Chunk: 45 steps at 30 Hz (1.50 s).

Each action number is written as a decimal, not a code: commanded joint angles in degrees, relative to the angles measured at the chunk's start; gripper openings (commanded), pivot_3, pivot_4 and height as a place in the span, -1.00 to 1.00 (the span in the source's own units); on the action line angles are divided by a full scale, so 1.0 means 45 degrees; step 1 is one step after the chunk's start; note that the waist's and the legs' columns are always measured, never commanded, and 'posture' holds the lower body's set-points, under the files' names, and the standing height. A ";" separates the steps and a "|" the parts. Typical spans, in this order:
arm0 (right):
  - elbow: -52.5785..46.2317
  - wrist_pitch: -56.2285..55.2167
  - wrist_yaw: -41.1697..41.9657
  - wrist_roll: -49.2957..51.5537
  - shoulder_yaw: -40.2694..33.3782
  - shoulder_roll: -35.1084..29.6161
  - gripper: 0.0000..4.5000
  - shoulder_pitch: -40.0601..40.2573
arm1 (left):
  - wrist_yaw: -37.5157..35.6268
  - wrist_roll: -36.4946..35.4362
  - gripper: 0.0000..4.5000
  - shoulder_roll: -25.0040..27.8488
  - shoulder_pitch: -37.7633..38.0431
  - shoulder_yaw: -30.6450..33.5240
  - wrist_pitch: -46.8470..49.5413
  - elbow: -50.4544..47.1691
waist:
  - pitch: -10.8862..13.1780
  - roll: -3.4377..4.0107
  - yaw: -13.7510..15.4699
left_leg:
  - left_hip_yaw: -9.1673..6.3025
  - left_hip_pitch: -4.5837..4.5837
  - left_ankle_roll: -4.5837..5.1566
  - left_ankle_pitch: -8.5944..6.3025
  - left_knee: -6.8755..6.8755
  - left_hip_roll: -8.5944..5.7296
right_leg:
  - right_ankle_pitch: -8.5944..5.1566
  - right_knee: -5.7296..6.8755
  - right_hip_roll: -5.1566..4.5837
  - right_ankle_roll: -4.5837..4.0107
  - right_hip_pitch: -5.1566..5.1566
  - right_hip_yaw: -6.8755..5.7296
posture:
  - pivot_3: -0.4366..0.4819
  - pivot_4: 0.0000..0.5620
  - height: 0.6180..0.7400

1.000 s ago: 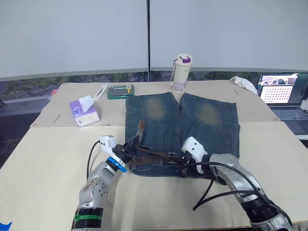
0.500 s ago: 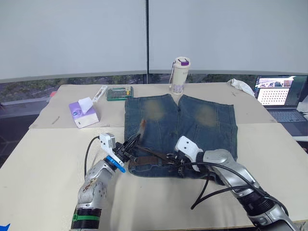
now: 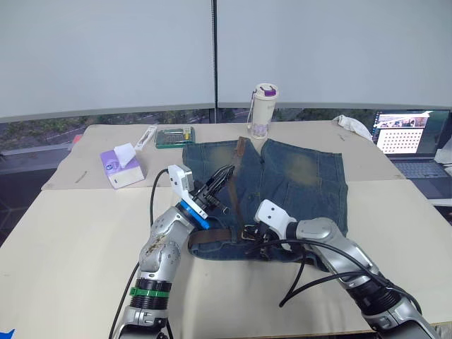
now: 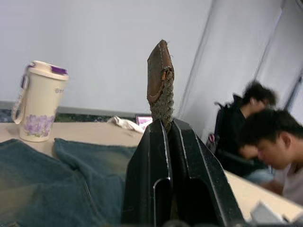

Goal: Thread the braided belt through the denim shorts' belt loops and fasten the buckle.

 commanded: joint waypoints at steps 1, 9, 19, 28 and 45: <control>0.1989 0.1254 -0.0261 -0.0904 0.1036 -0.0441 -0.97 0.1172 | 0.0519 -0.1625 -1.00 -0.0213 -0.0955 0.1071 0.0045 -0.1611 | 0.0008 -0.0010 0.0006 | -0.0001 0.0000 -0.0001 0.0000 0.0000 0.0000 | 0.0000 0.0000 0.0001 0.0000 -0.0001 -0.0001 | -0.05 -0.47 1.00; 0.1889 0.1355 -0.0343 -0.0839 0.1015 -0.0397 -0.97 0.1147 | 0.0970 -0.2227 -1.00 -0.0490 -0.1062 0.0907 0.0541 -0.2128 | 0.0015 -0.0015 0.0018 | 0.0000 0.0000 -0.0009 0.0006 0.0000 -0.0006 | 0.0000 -0.0001 0.0004 0.0001 -0.0002 -0.0003 | -0.05 -0.47 1.00; 0.1706 0.1497 -0.0503 -0.0847 0.1011 -0.0299 -0.97 0.1127 | -0.2654 -0.0971 -1.00 -0.0224 -0.0538 -0.2978 0.0913 -0.2004 | 0.0027 -0.0008 0.0010 | 0.0000 0.0011 -0.0010 0.0006 0.0000 -0.0009 | 0.0000 -0.0037 0.0010 -0.0001 0.0034 -0.0014 | -0.05 -0.47 1.00; 0.1217 0.1741 -0.0766 -0.0699 0.0683 -0.0268 -0.97 0.1431 | -0.3301 -0.0619 -1.00 -0.0565 -0.0758 -0.3454 0.1132 -0.1176 | 0.0043 0.0016 0.0059 | -0.0005 0.0003 0.0003 -0.0001 0.0001 -0.0012 | -0.0003 -0.0058 0.0003 0.0005 0.0031 -0.0020 | -0.05 -0.47 1.00; -0.3299 0.3056 -0.1599 0.1962 -0.3826 0.0305 -0.01 0.3512 | -0.1449 0.3446 -1.00 -0.0639 -0.0844 -0.2604 -0.3099 0.2829 | 0.0098 0.0039 0.0493 | -0.0034 -0.0096 0.0026 -0.0004 0.0008 -0.0070 | 0.0007 -0.0115 -0.0029 0.0009 -0.0031 -0.0023 | -0.05 -0.47 1.00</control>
